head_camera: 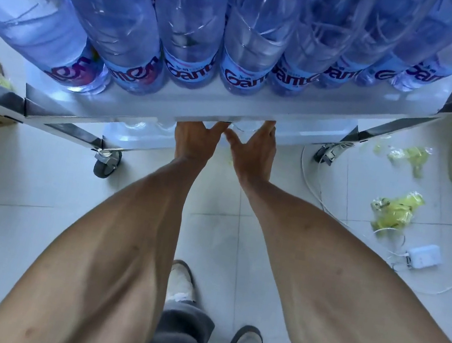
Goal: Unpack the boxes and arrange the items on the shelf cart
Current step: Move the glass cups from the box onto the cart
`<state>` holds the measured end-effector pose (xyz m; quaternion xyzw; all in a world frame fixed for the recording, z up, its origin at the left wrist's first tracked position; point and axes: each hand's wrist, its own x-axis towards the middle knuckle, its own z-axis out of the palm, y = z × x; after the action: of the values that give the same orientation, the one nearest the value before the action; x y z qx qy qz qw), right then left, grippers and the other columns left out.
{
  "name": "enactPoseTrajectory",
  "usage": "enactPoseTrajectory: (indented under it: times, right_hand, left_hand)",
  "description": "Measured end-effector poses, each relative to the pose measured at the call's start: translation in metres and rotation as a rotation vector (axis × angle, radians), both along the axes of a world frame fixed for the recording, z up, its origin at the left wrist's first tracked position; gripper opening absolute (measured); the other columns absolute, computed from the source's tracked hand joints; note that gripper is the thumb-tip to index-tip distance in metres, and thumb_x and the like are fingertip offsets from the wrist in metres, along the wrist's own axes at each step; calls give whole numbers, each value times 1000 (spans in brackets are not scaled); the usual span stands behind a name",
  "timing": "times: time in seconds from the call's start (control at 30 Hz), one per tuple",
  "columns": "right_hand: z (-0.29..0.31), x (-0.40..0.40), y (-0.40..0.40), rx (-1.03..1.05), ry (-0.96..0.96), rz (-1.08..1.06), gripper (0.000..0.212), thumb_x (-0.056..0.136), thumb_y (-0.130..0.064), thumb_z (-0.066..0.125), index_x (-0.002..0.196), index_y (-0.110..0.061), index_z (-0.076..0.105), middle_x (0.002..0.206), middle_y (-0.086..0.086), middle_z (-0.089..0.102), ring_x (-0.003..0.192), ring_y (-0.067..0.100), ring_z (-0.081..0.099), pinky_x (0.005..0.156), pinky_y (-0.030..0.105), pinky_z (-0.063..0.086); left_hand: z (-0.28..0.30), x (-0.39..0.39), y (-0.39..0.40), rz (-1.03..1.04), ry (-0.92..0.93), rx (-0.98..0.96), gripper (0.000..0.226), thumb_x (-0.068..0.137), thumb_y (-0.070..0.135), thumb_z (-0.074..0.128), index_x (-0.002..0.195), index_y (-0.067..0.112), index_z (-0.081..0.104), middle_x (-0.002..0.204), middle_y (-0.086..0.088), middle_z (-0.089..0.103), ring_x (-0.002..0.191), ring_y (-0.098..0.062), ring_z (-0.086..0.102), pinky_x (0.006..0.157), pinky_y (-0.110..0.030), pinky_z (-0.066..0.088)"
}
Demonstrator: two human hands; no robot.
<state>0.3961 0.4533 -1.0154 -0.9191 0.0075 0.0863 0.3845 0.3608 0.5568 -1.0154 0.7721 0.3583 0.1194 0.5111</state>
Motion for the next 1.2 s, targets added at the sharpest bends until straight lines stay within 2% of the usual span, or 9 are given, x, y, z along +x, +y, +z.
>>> enactPoseTrajectory:
  times: [0.07,0.2,0.33,0.5,0.67,0.77,0.9,1.0,1.2]
  right_hand:
    - [-6,8,5,-10,-1,18,78,76,-41,79,135,-9,39,131,8,53,121,28,51,102,35,41]
    - [-9,19,14,111,-44,15,81,75,-34,82,142,-15,41,139,3,52,127,24,48,106,28,35]
    - [-10,30,20,169,-102,12,74,74,-29,84,138,-16,49,136,2,58,126,26,52,106,32,40]
    - [-29,42,15,124,-87,11,82,73,-36,84,141,-16,43,136,2,55,126,24,52,107,36,41]
    - [-47,54,5,161,-141,-17,76,72,-40,82,132,-11,46,124,6,59,118,26,55,101,34,42]
    - [-54,61,0,269,-163,-22,78,67,-37,85,129,-15,43,122,5,61,115,26,57,97,33,44]
    - [-69,66,-1,240,-151,21,83,65,-33,86,133,-12,43,127,7,57,118,25,55,92,25,41]
    - [-79,62,-3,276,-130,5,88,65,-24,84,139,-19,36,129,6,55,117,25,55,85,24,40]
    - [-93,56,-13,300,-158,22,90,66,-28,81,142,-21,33,132,4,55,121,25,53,99,36,47]
  left_hand:
    - [-6,5,4,0,-4,19,71,79,38,79,140,19,48,141,-3,53,130,-28,45,108,-40,41]
    - [-16,9,7,31,-23,42,72,80,41,77,142,20,47,144,-2,51,132,-26,44,107,-38,40]
    - [-21,13,5,32,-51,76,74,84,40,74,146,16,41,147,-6,48,134,-28,43,109,-40,40]
    - [-40,18,1,46,-7,164,67,83,46,71,135,9,52,132,-9,60,123,-30,52,102,-35,43]
    - [-60,30,-12,142,-59,212,78,80,54,71,137,10,40,132,-9,57,123,-30,52,101,-39,41]
    - [-70,38,-14,210,-97,275,80,78,55,71,137,13,38,125,-8,61,117,-30,56,92,-36,44]
    - [-82,42,-13,257,-121,282,84,75,49,72,142,13,36,132,-6,58,124,-26,53,89,-26,37]
    - [-90,38,-13,215,-35,346,89,77,37,74,149,10,28,141,-10,51,129,-27,49,97,-32,41]
    - [-92,38,-18,262,54,361,79,81,39,70,143,7,32,123,-17,61,114,-35,60,87,-37,46]
